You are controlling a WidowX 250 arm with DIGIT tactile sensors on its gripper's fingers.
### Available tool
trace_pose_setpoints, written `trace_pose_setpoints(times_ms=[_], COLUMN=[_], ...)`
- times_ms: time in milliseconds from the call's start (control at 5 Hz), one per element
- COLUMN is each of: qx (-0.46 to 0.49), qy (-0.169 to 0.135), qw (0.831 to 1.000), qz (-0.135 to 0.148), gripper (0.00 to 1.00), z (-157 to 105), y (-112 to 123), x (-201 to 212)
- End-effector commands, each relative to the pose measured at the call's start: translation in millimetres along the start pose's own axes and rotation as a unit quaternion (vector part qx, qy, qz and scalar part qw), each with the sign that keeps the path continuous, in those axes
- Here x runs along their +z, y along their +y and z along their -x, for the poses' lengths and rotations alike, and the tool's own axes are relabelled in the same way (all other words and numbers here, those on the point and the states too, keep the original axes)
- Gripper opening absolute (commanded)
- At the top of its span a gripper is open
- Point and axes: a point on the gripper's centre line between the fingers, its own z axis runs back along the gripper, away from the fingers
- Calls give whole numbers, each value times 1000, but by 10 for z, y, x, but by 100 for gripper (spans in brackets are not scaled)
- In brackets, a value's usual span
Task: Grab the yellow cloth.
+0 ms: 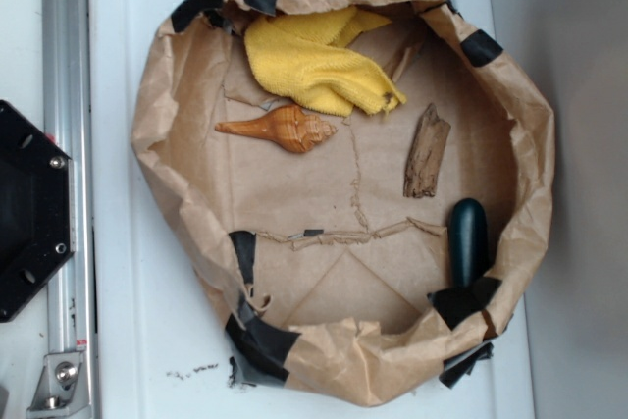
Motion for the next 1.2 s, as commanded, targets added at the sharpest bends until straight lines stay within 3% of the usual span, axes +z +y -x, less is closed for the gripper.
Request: trace_pose_setpoints(times_ms=[0,200,400,600,800,1000], qx=[0,61,179,247,297,298], qy=[0,-40,-54,-105,-98,-83], qw=[1000,997,982,963,949,948], qz=[0,-20,-14,-30,-51,-71], gripper=[100,100,100,100,100,100], z=[0,-480,-920,-1213,-1351,-1392], y=[0,63,210,276,459,623], x=[0,-223,-472,-799,-1214,-1466])
